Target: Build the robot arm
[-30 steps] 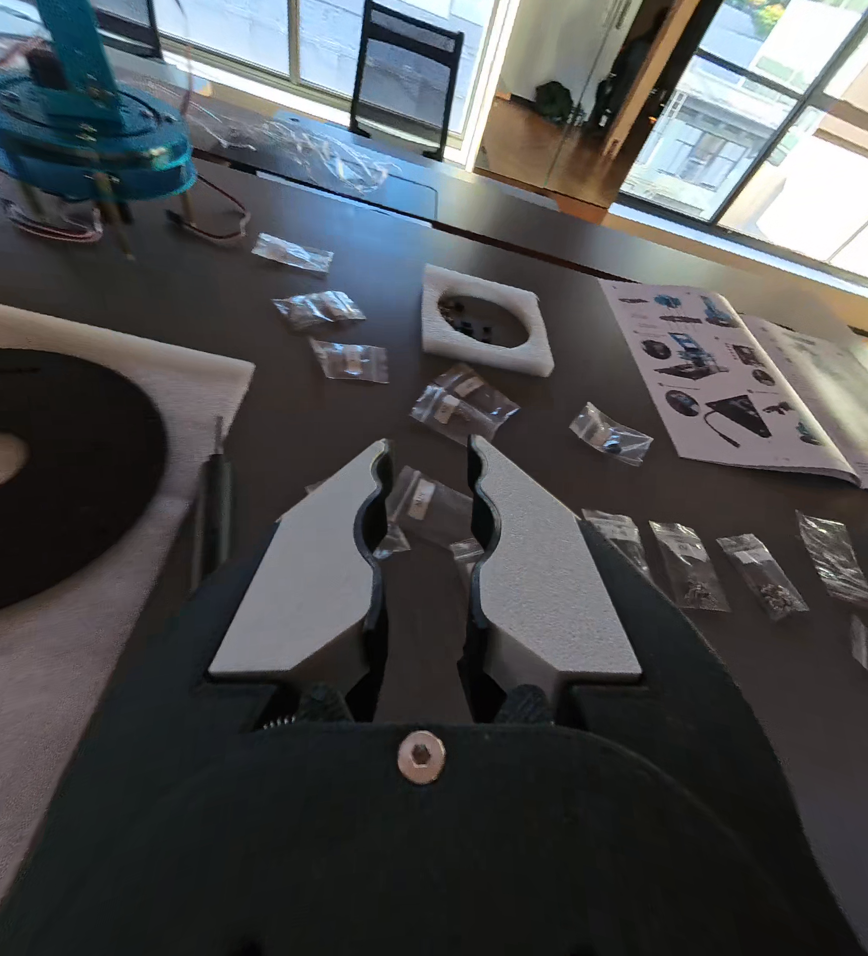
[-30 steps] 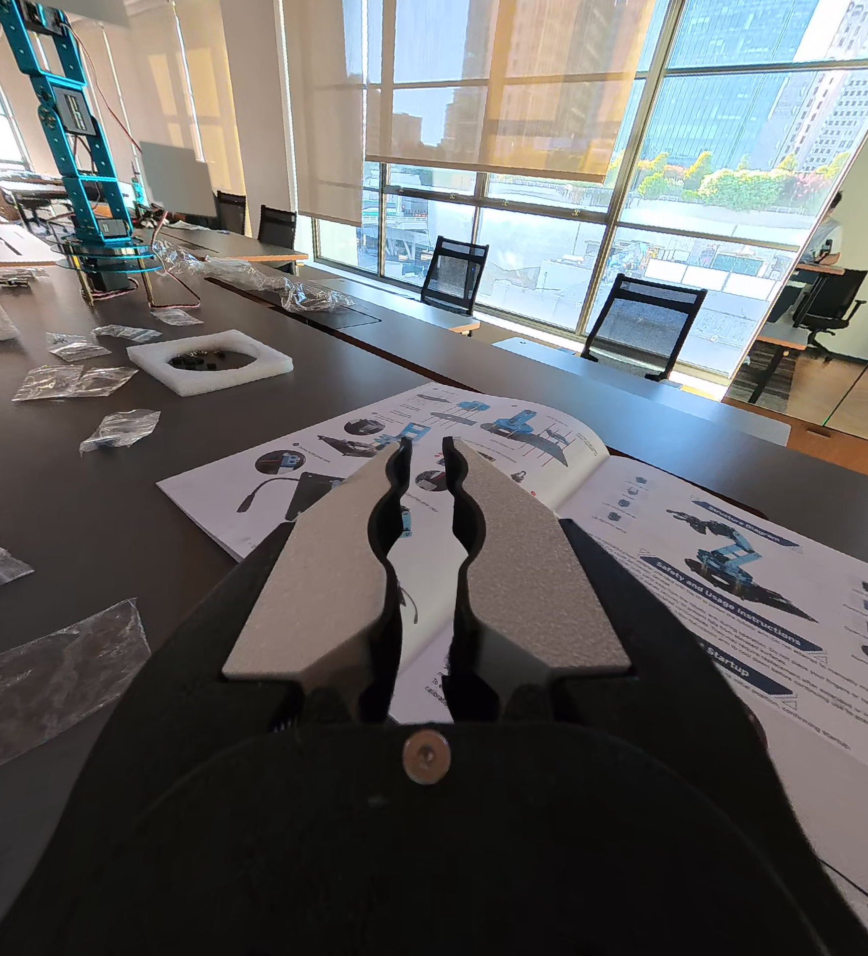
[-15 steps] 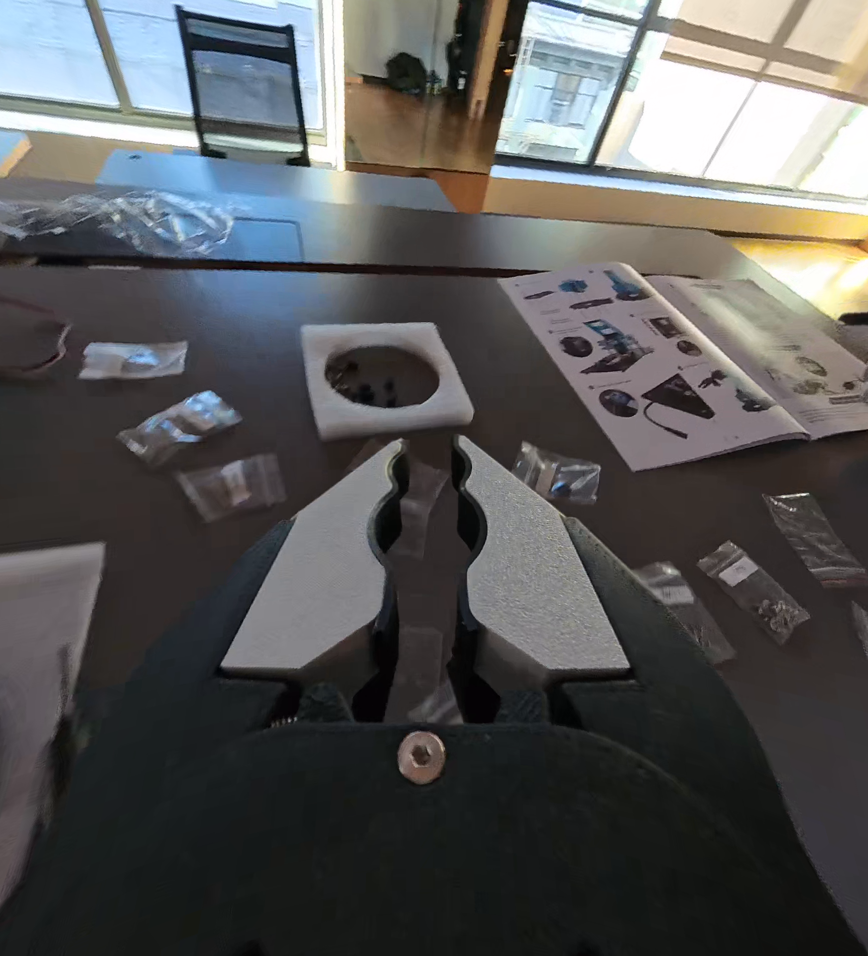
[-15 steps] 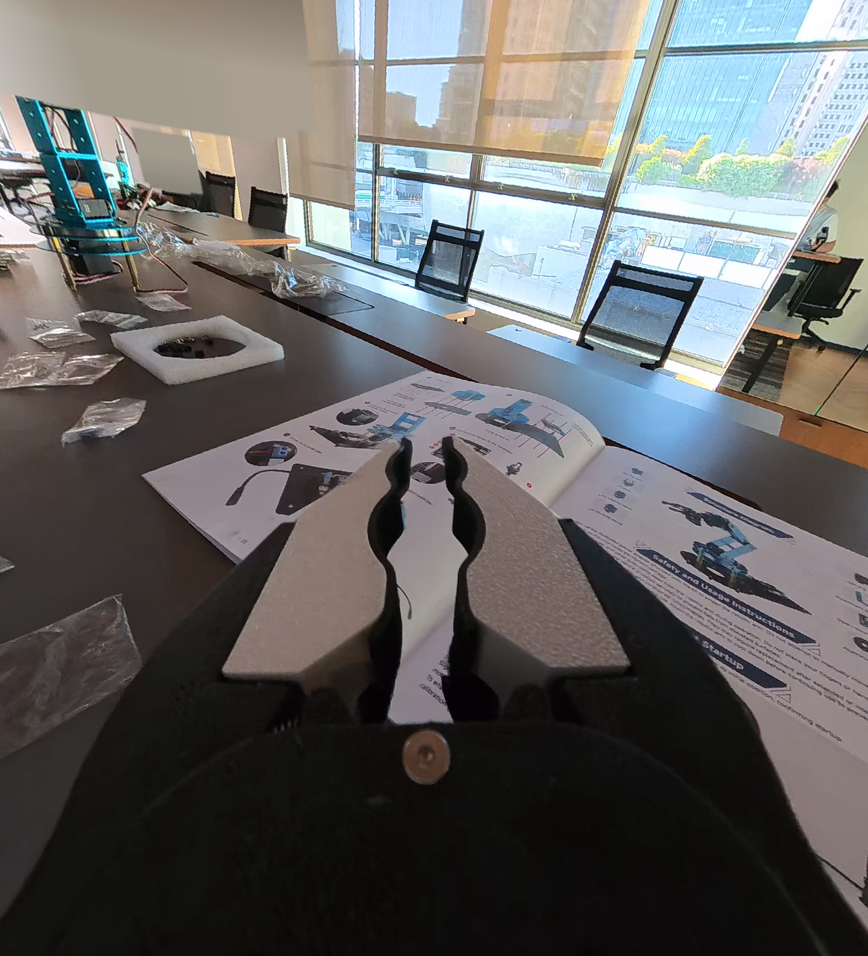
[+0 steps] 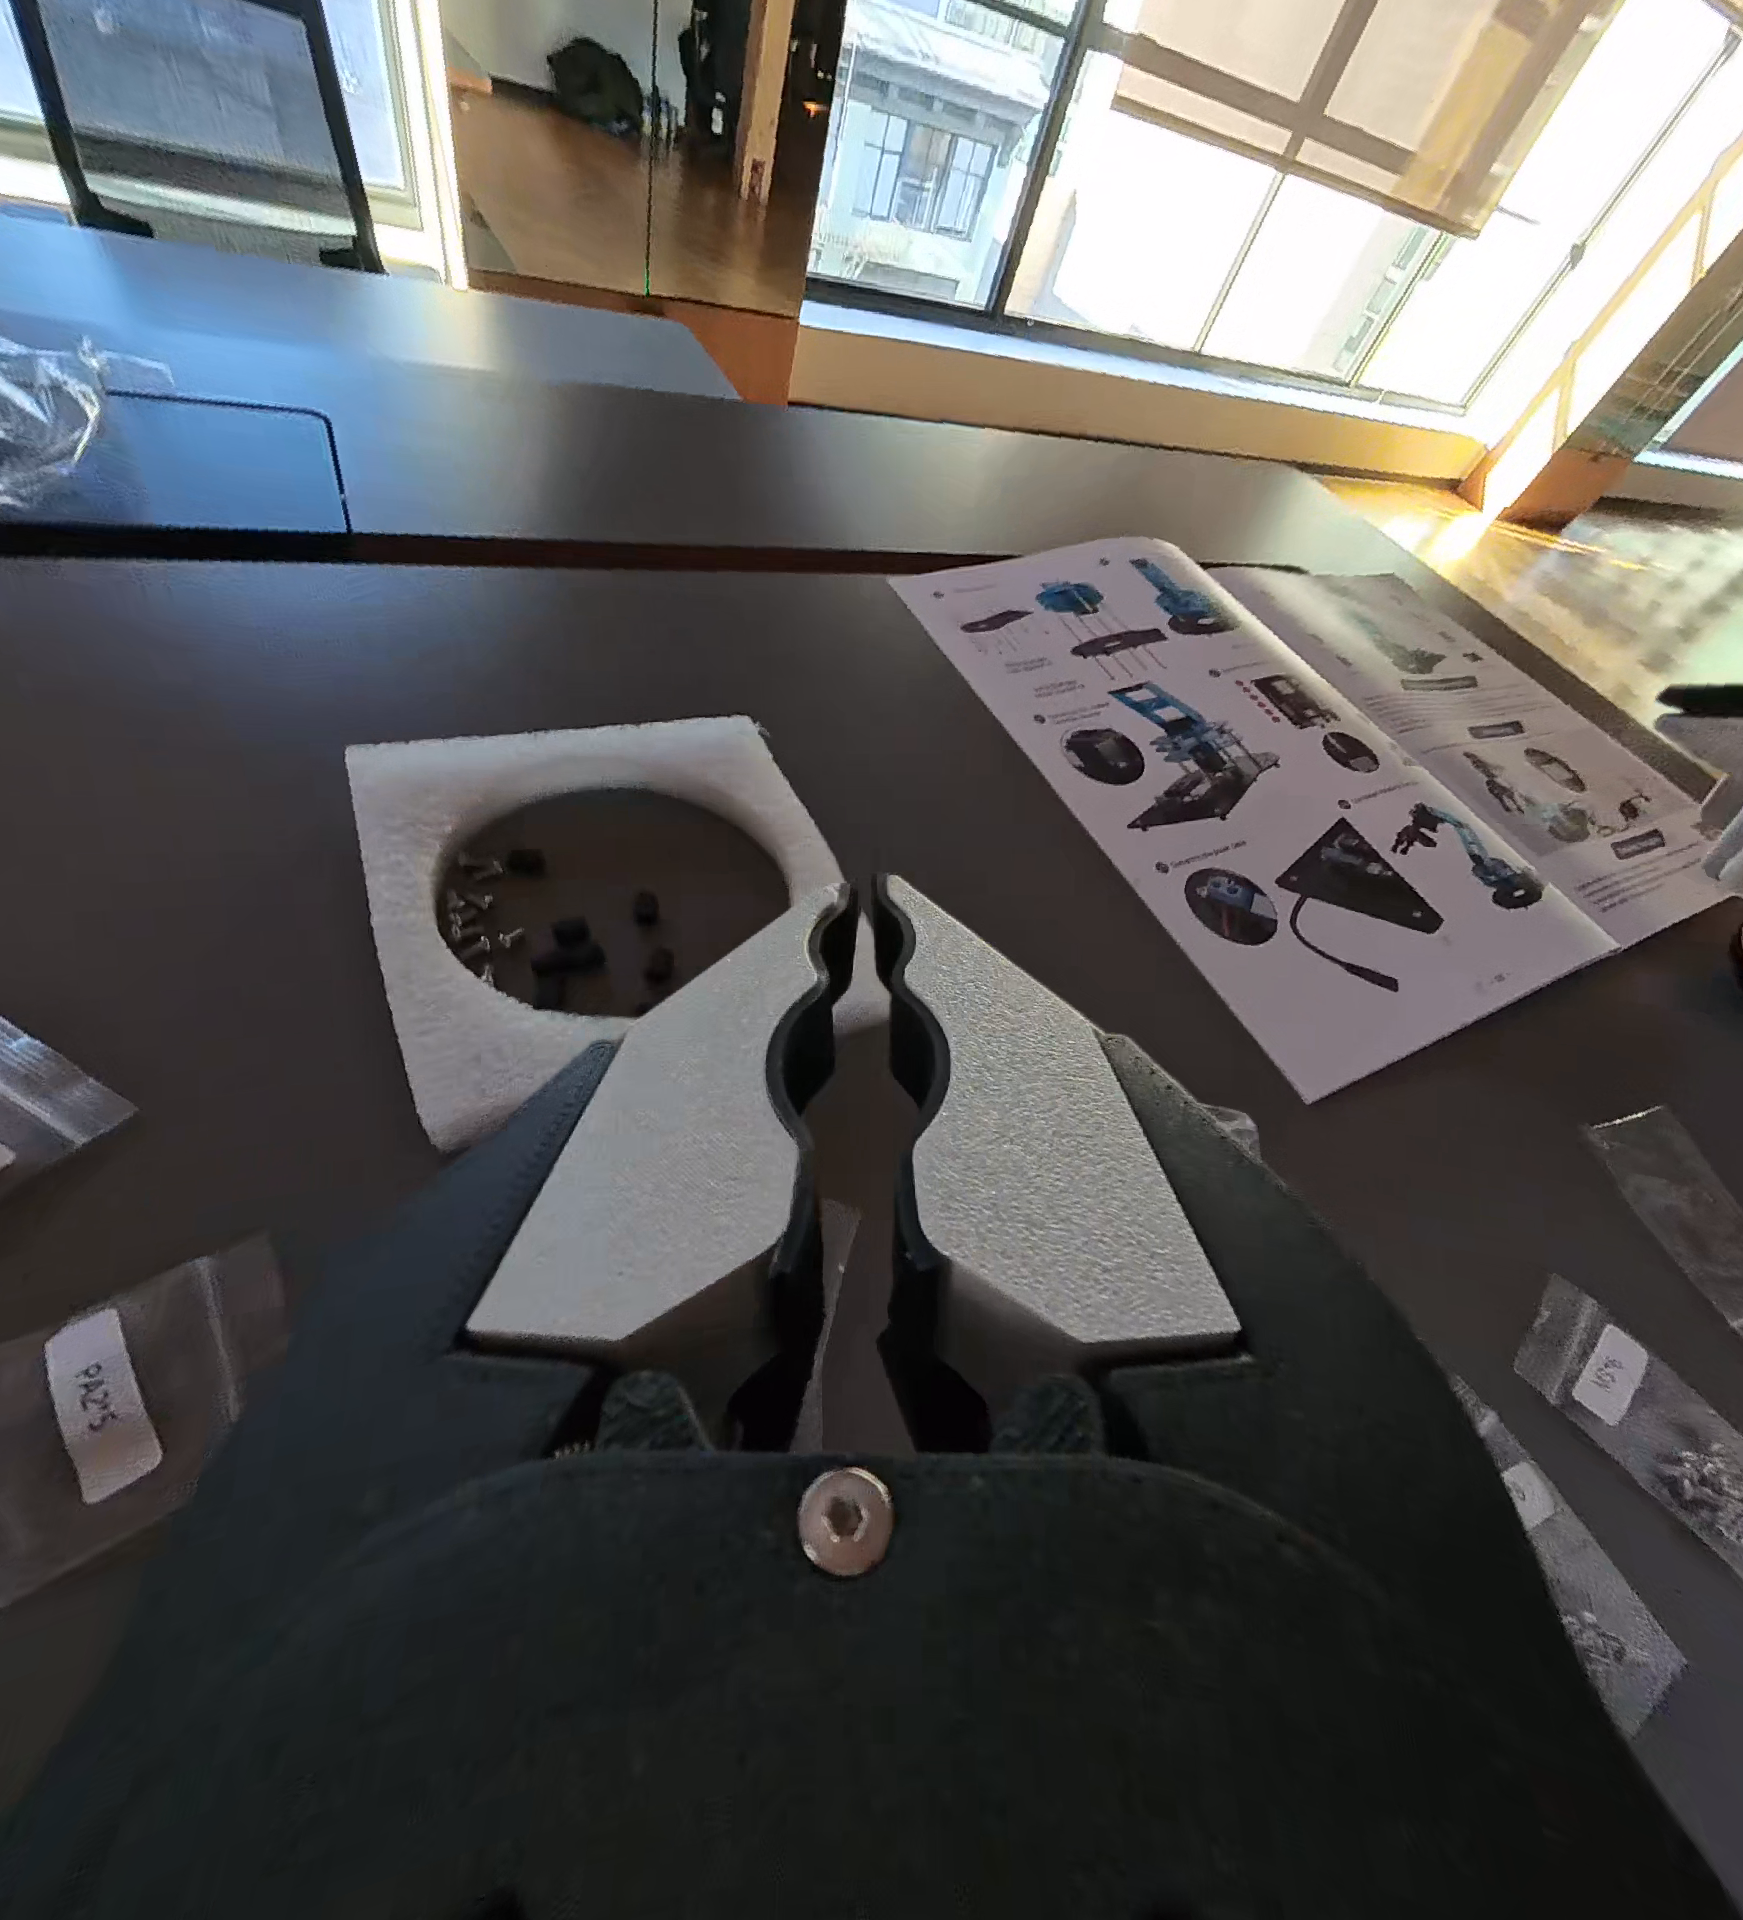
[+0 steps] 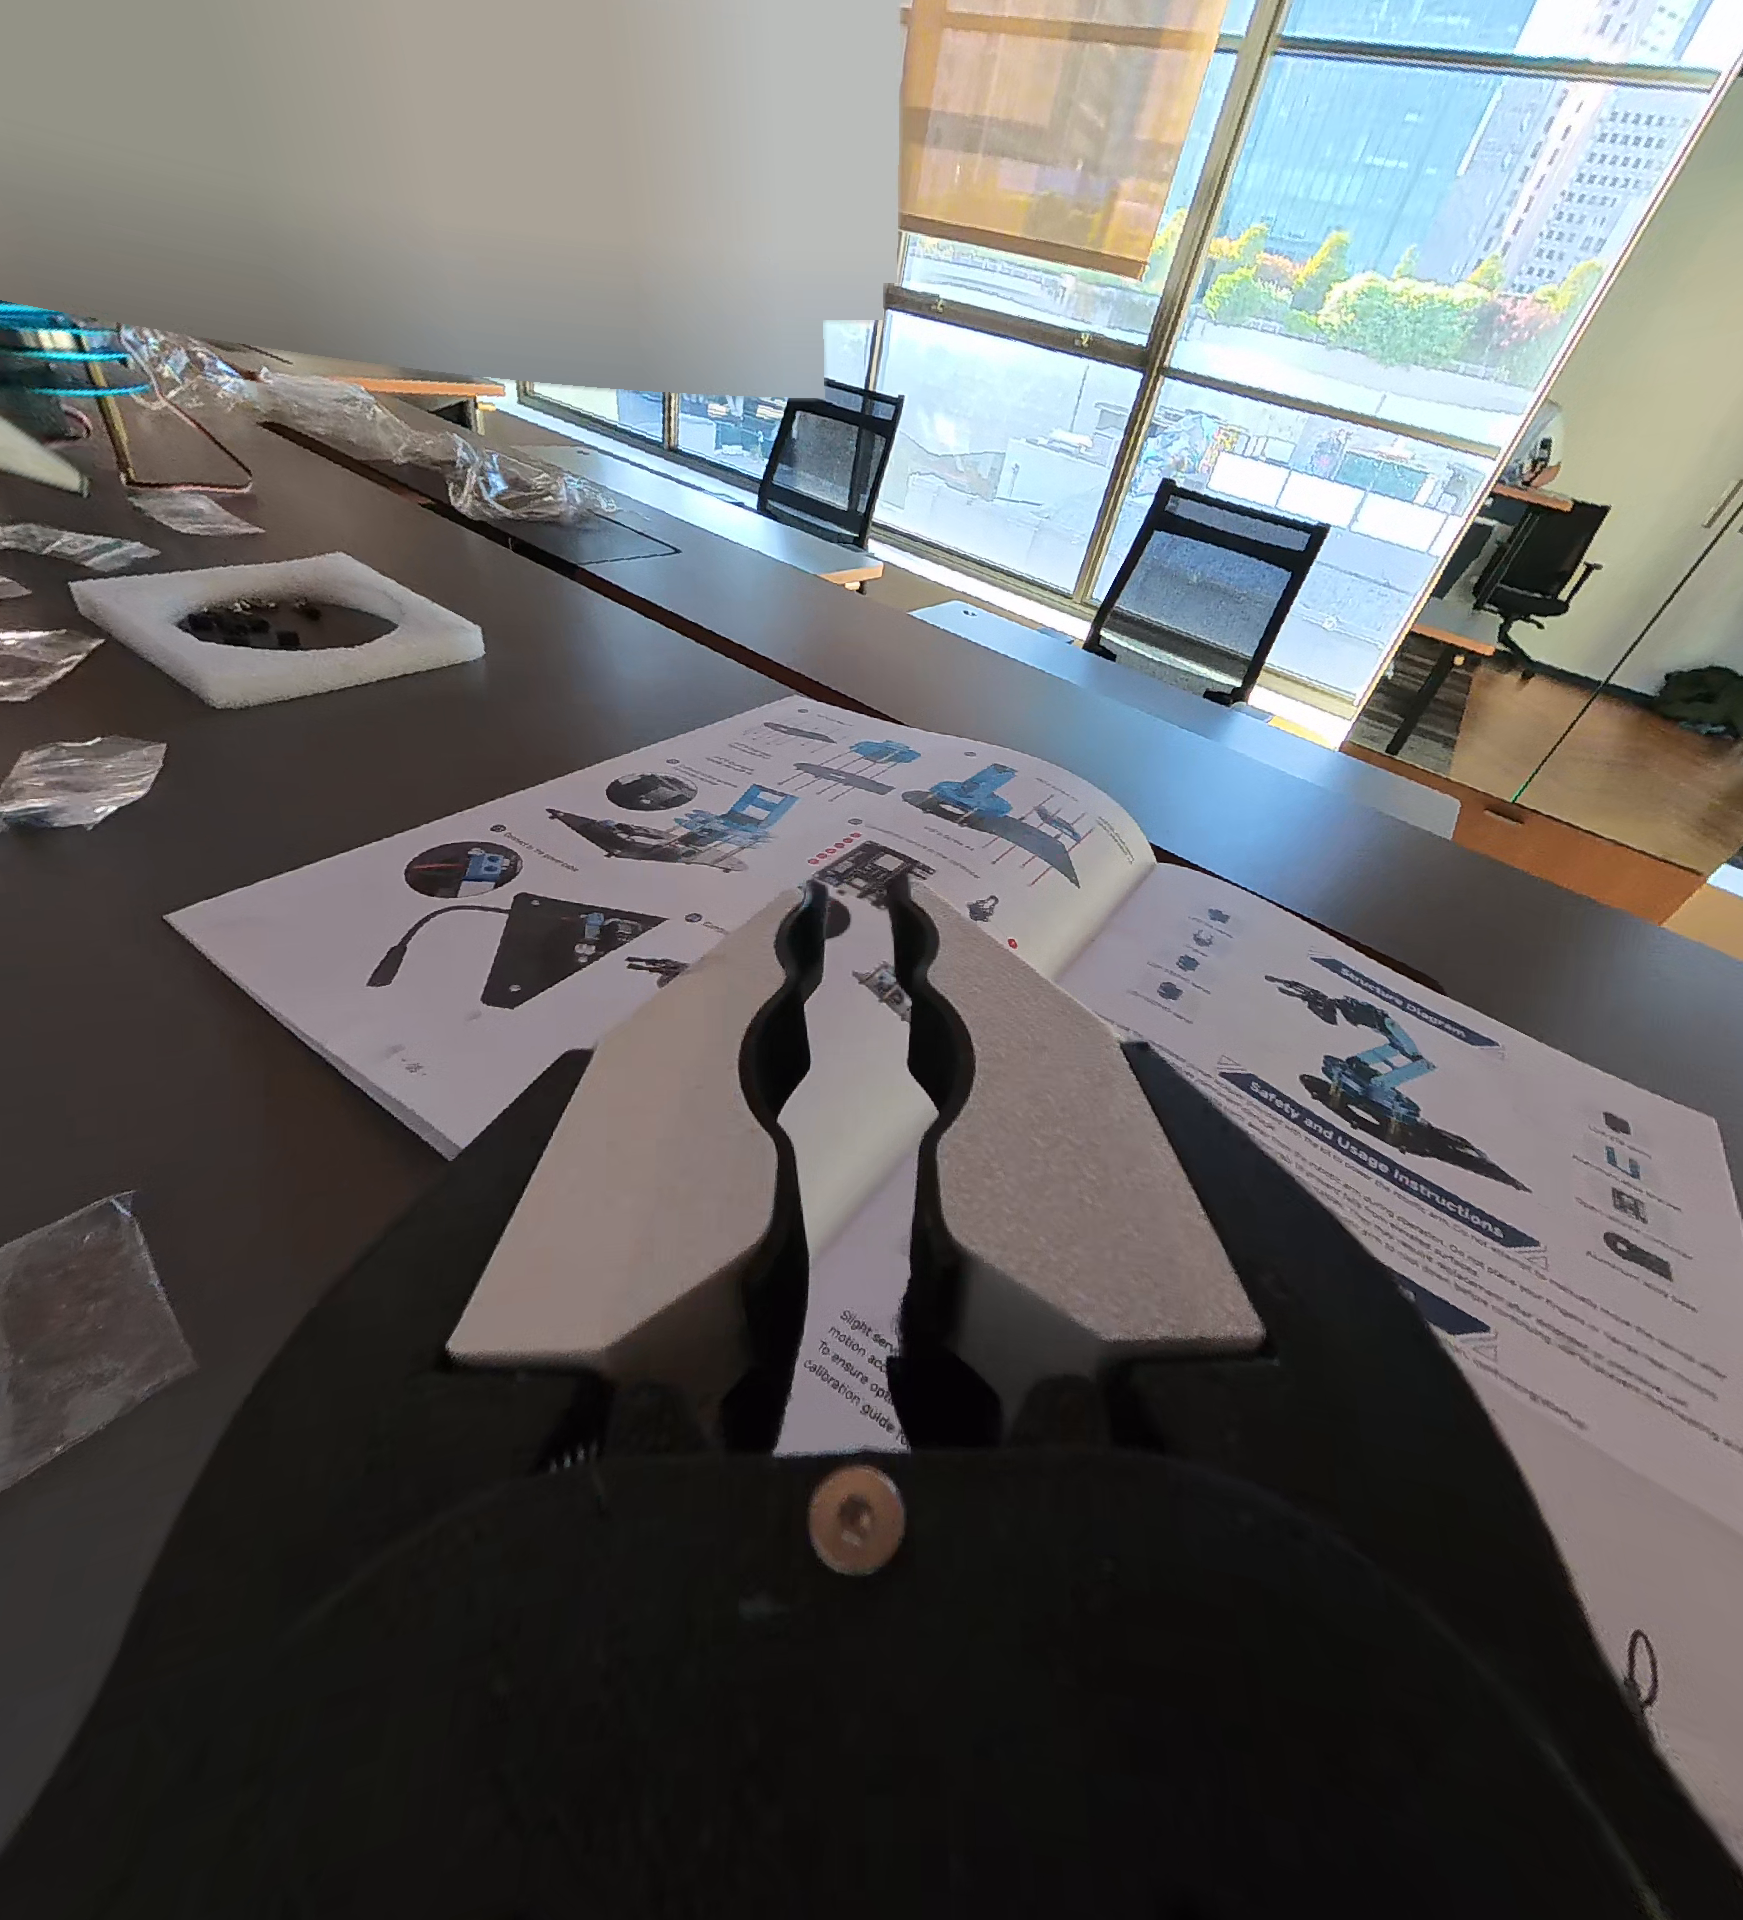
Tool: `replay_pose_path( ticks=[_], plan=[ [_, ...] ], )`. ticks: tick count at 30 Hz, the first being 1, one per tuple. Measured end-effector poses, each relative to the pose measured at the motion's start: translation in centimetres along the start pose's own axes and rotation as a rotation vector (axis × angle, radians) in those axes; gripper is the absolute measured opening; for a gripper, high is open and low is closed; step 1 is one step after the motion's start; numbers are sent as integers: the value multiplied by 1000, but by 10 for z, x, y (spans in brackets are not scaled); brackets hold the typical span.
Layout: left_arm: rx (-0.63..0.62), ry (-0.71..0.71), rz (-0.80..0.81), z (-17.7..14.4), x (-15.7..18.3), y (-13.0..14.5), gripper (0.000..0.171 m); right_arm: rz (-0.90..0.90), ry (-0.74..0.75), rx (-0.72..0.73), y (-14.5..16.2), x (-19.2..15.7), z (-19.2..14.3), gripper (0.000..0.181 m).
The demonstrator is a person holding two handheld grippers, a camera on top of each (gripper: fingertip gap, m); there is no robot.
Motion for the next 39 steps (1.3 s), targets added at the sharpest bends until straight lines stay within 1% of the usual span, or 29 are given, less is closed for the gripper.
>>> replay_pose_path(
  ticks=[3, 8, 14, 17, 19, 20, 22, 24, 26, 28, 29, 31, 32, 33, 35, 36, 39],
  plan=[
    [-8, -8, -24, -1, -3, 6, 1, 63, 10, 20, -2, 9, -2, 11],
    [32, -26, -39, -3, -9, 0, 1, 177, 1, 44, -4, 20, -5, 10],
    [70, -34, -41, -9, -9, -3, 1, 257, -5, 64, -5, 27, -8, 11],
    [81, -67, -51, -16, -16, -4, 3, 287, 1, 66, -5, 31, -9, 11],
    [78, -108, -66, -20, -23, -4, 3, 297, 41, 53, -3, 36, -8, 11],
    [62, -149, -68, -23, -29, -2, 4, 290, 91, 37, 0, 42, -9, 10],
    [28, -258, -65, -30, -45, 3, 6, 238, 272, -16, 7, 62, -14, 9],
    [-13, -363, -64, -38, -59, 8, 9, 173, 382, -56, 11, 73, -18, 8],
    [-66, -453, -48, -46, -71, 14, 12, 139, 428, -98, 15, 76, -18, 8],
    [-144, -523, -12, -50, -80, 23, 14, 122, 441, -147, 20, 76, -16, 5],
    [-188, -543, 5, -51, -83, 27, 15, 125, 435, -191, 25, 75, -14, 7],
    [-256, -557, 31, -50, -84, 34, 20, 142, 402, -317, 35, 72, -8, 15],
    [-276, -557, 39, -50, -84, 36, 22, 128, 376, -340, 33, 69, -6, 16],
    [-294, -553, 44, -49, -83, 38, 23, 91, 382, -375, 30, 70, -7, 18],
    [-321, -544, 50, -48, -82, 40, 27, -33, 476, -451, 24, 81, -13, 19],
    [-330, -541, 51, -48, -81, 41, 29, -76, 523, -467, 21, 87, -17, 20],
    [-326, -526, 41, -48, -79, 39, 33, -74, 595, -515, 27, 100, -26, 20]
  ],
)
Point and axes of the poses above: each gripper's, where its closed fingertips meet, z out along the fingers, y out of its underside, x = y × z across the jaws, the point moved 2 cm from there along -z, back along the fingers, and after that the axes turned 10 degrees about z, right-handed, at the moved point
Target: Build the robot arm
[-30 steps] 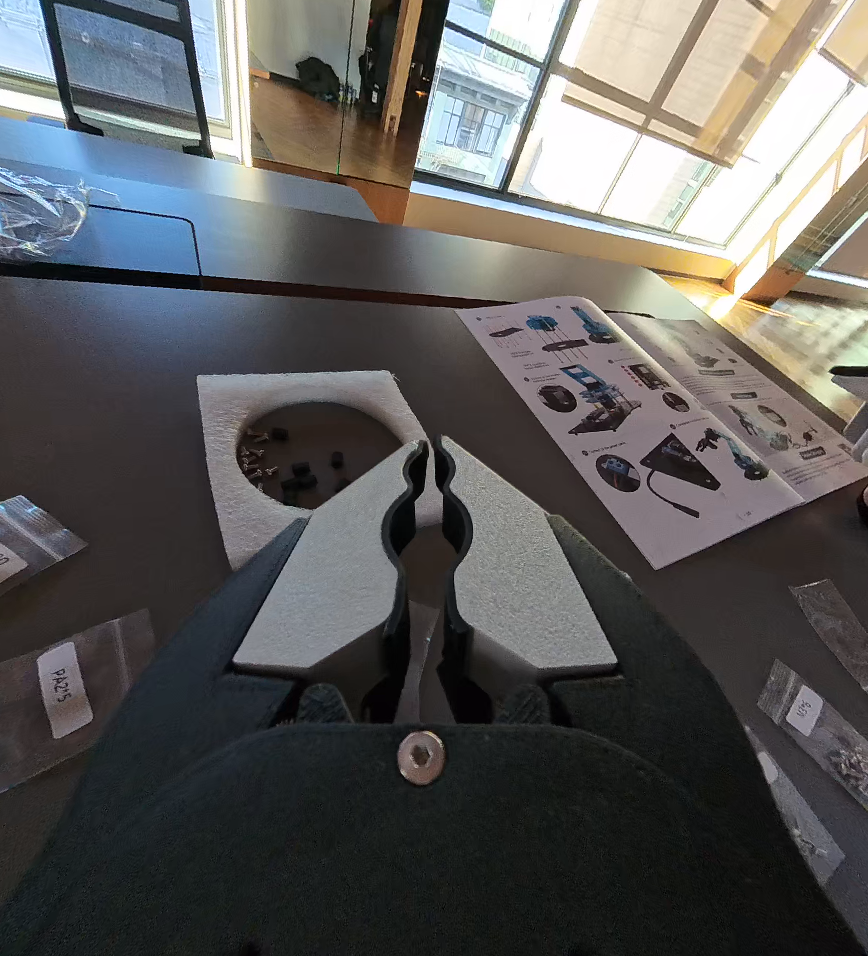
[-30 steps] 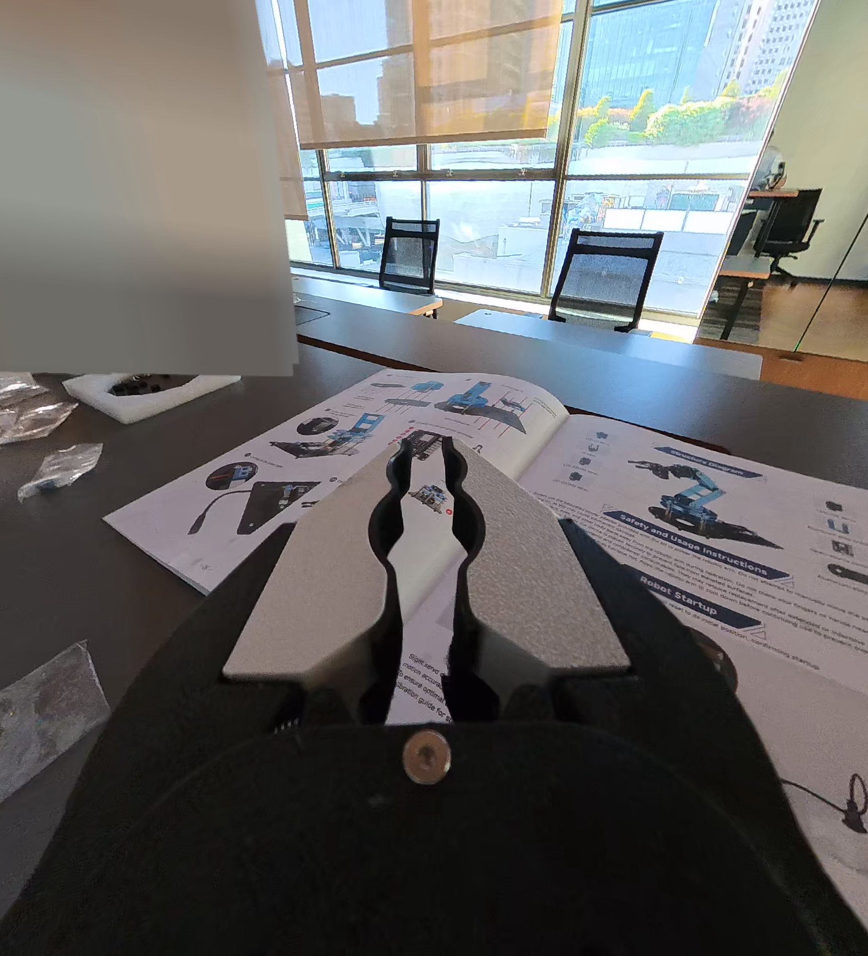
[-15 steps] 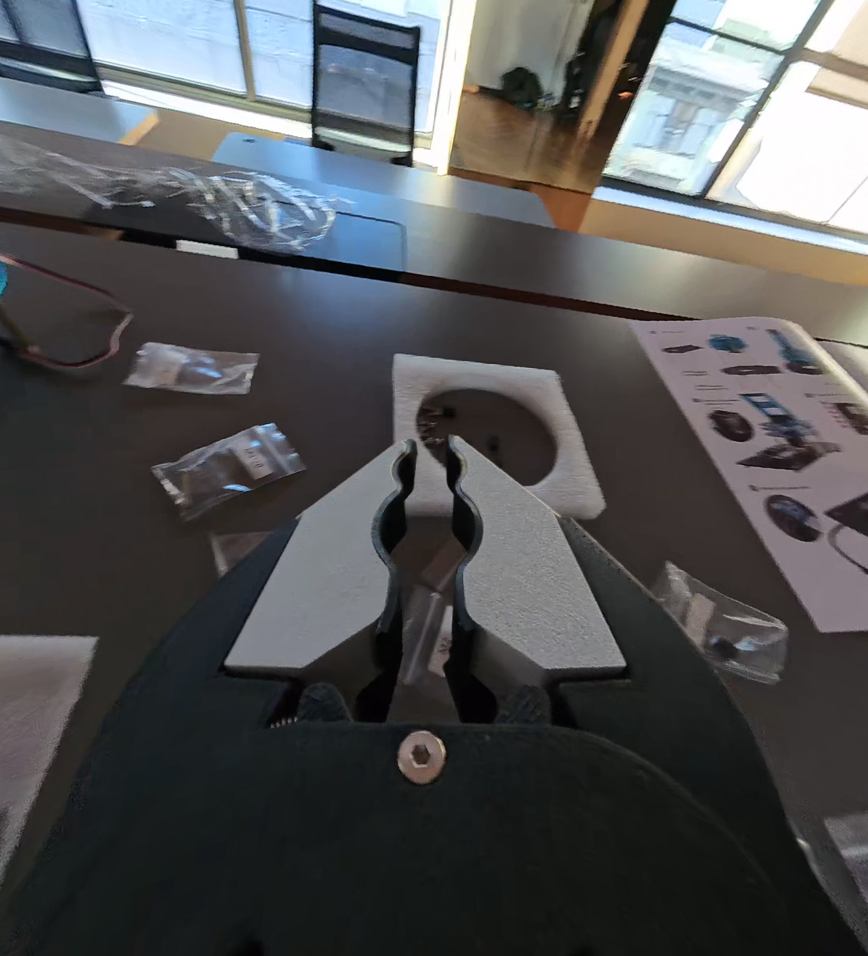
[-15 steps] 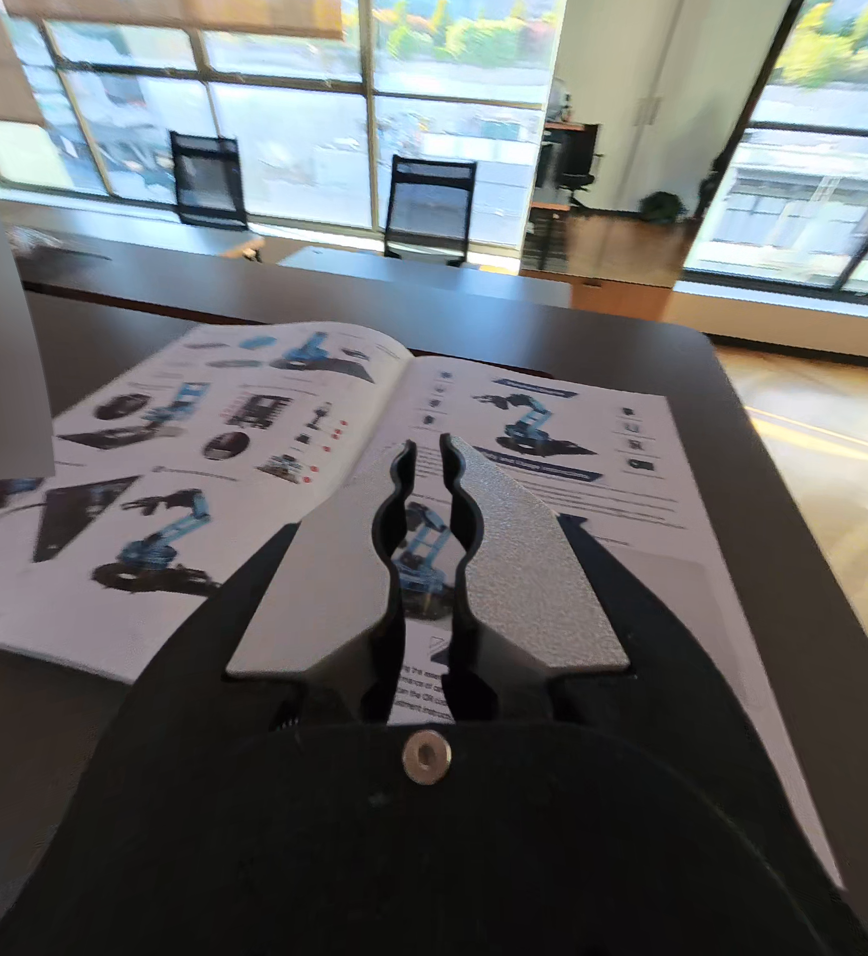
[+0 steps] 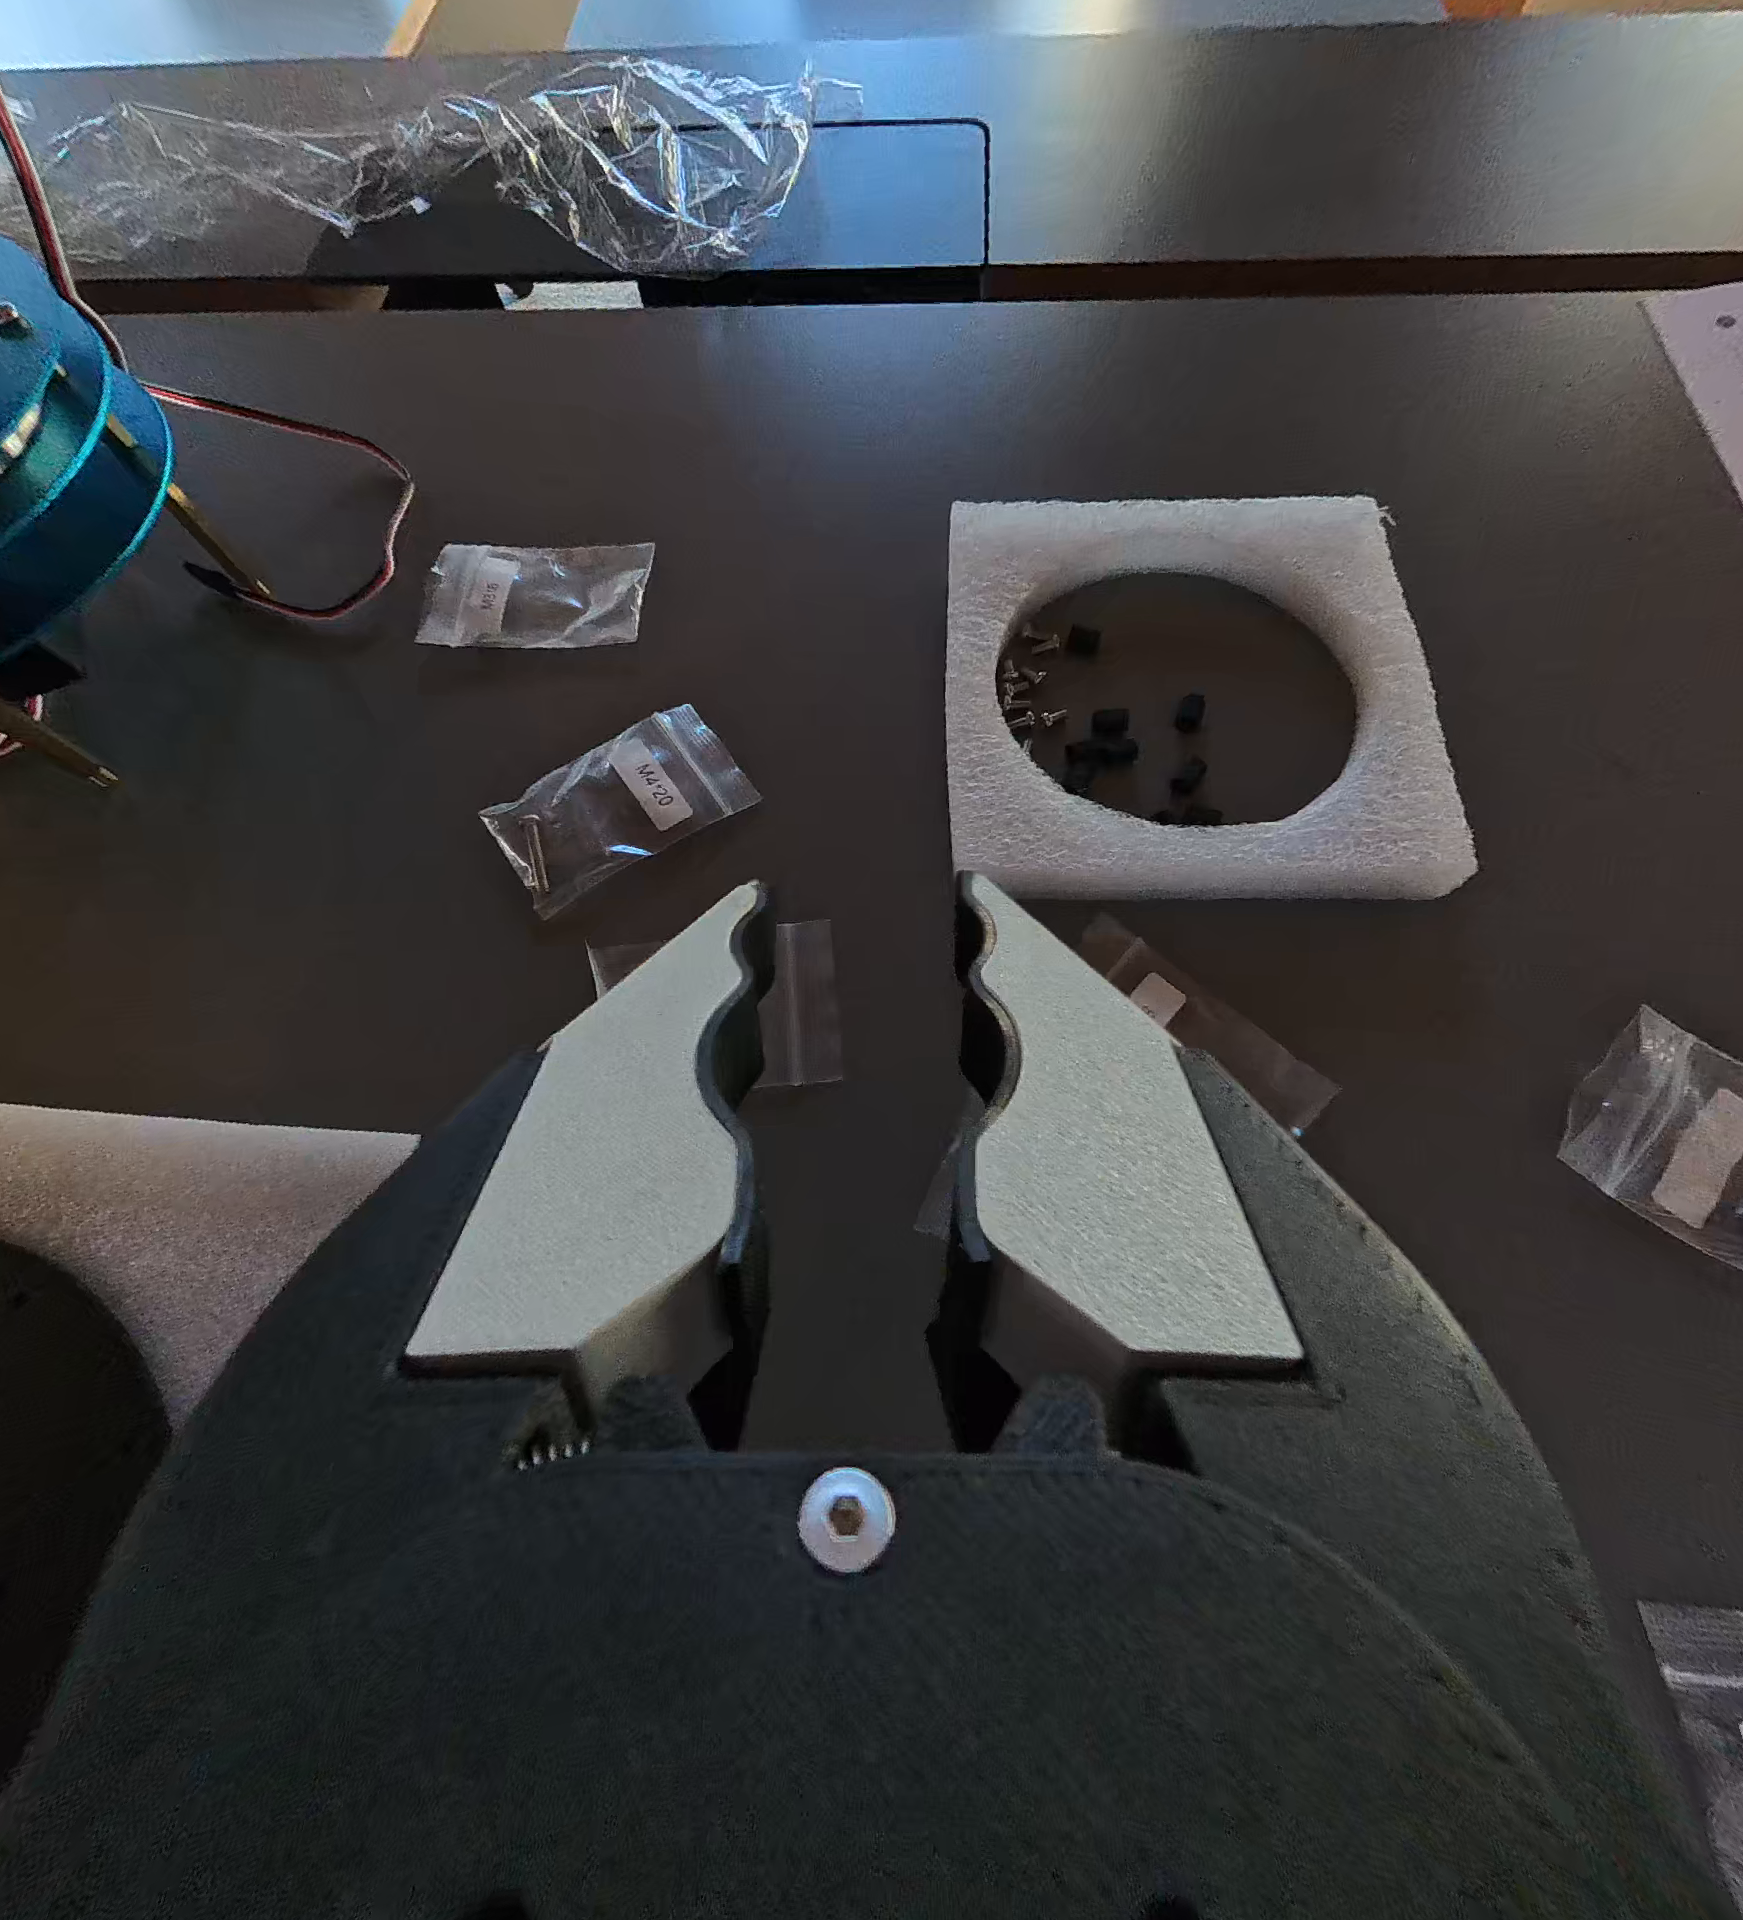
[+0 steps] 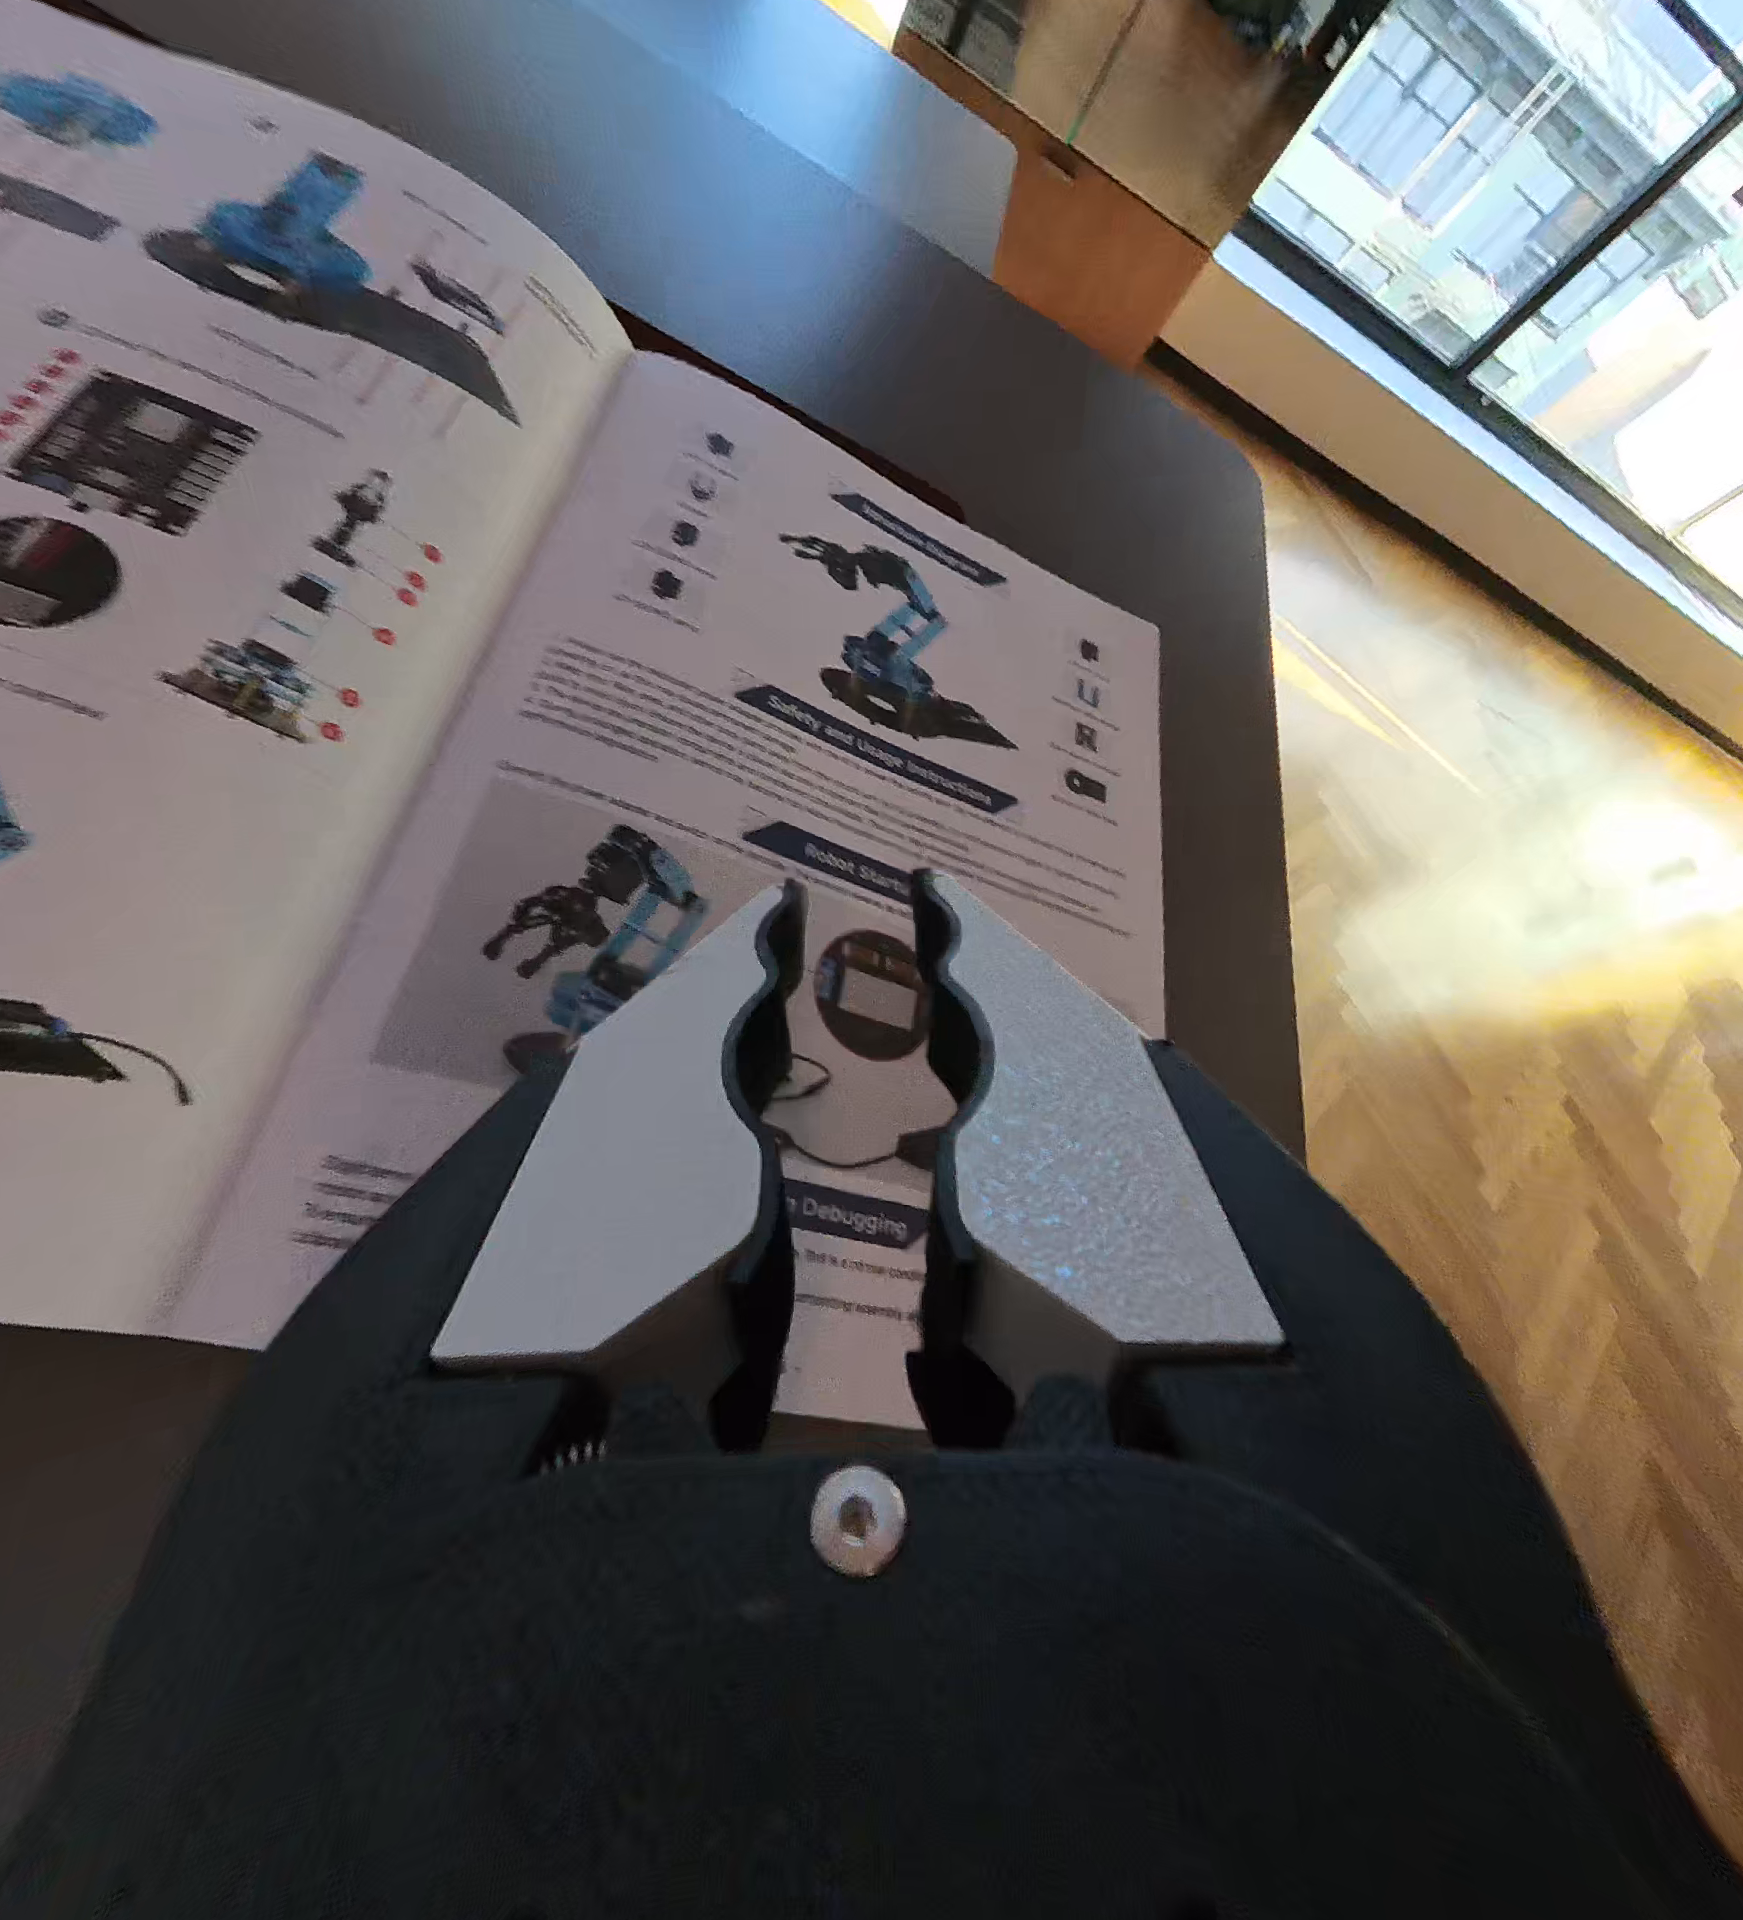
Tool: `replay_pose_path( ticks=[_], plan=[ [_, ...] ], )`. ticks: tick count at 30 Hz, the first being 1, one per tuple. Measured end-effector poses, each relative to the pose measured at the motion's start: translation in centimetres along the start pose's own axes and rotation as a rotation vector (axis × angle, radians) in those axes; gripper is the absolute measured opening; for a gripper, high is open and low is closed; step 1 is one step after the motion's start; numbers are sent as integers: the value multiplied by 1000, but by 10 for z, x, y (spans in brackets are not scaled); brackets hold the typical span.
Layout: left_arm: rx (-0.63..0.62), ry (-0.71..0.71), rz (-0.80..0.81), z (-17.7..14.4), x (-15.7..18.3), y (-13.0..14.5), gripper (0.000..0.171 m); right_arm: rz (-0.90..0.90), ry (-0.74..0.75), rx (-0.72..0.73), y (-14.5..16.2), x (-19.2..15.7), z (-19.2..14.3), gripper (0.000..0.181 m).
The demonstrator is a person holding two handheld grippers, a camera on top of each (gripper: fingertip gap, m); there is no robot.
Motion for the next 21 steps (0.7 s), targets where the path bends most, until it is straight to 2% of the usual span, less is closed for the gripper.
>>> replay_pose_path(
  ticks=[7, 21],
  plan=[
    [28, 0, 17, -6, 4, -7, 37, 22, 81, -81, 22, 24, 5, 22],
    [51, -7, 26, -9, 3, -11, 40, -14, 96, -111, 29, 27, 7, 23]
  ],
)
Point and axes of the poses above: each gripper's, where its closed fingertips meet, z out along the fingers, y out of its underside, x = y × z across the jaws, the point moved 2 cm from there along -z, back along the fingers, and after that the axes turned 10 degrees about z, right-handed, at the moved point
